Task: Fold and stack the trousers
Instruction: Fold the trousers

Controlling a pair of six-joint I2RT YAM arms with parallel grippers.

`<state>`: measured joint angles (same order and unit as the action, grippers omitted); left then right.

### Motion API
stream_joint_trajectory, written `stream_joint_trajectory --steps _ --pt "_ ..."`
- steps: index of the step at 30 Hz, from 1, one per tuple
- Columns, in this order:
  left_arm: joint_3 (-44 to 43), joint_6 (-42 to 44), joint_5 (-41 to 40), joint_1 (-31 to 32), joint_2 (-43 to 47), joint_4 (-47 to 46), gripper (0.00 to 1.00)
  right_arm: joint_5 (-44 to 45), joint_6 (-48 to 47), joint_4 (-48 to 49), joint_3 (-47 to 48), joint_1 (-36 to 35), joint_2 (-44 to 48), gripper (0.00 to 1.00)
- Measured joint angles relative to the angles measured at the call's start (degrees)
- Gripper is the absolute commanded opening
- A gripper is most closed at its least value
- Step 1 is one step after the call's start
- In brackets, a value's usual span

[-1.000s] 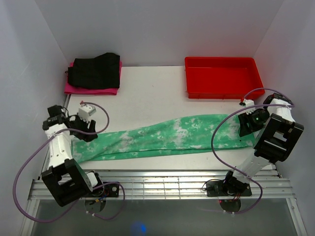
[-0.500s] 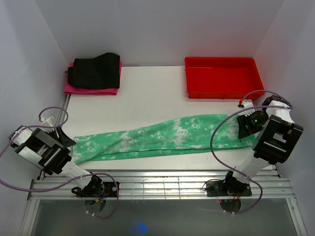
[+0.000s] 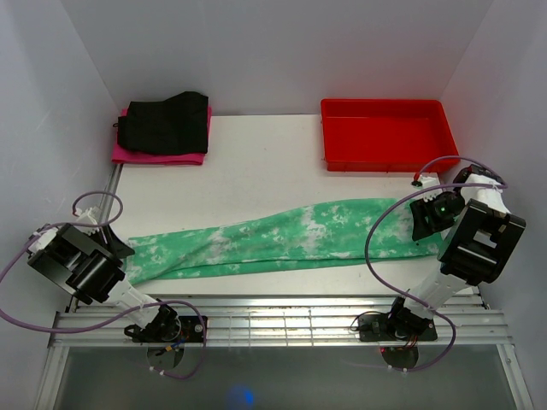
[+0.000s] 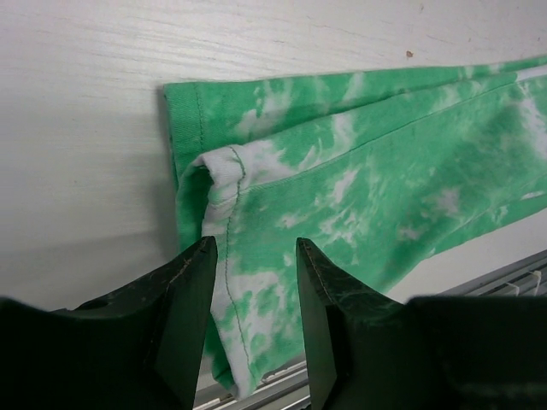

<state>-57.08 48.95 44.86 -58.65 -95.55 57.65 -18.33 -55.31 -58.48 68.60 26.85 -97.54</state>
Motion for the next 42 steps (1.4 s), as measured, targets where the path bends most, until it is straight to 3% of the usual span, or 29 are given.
stream_joint_trajectory --steps 10,15,22,27,28,41,42 --pt "1.8 -0.2 -1.4 -0.1 -0.9 -4.2 0.52 0.0 0.8 0.0 0.1 -0.6 0.0 0.63" --pt "2.8 0.2 -1.4 -0.2 -2.0 -4.4 0.47 0.0 0.9 0.0 0.2 -0.7 0.0 0.63" --pt "2.8 1.8 -0.6 -0.7 -2.6 -3.6 0.31 0.0 0.9 0.0 0.3 -0.7 0.0 0.63" --pt "2.2 2.1 0.3 -1.5 -2.3 -1.3 0.01 0.0 0.9 0.0 0.3 -0.7 0.0 0.63" --pt "1.5 2.0 0.7 -1.7 -2.3 -0.8 0.00 0.0 0.9 0.0 0.3 -0.7 0.0 0.63" --pt "-14.3 -2.6 3.0 -2.1 -4.6 0.5 0.00 0.1 0.9 0.3 0.3 -0.8 0.0 0.62" --pt "-14.2 -2.8 2.8 -1.9 -5.5 0.2 0.08 0.1 0.9 0.4 0.3 -0.8 0.0 0.62"
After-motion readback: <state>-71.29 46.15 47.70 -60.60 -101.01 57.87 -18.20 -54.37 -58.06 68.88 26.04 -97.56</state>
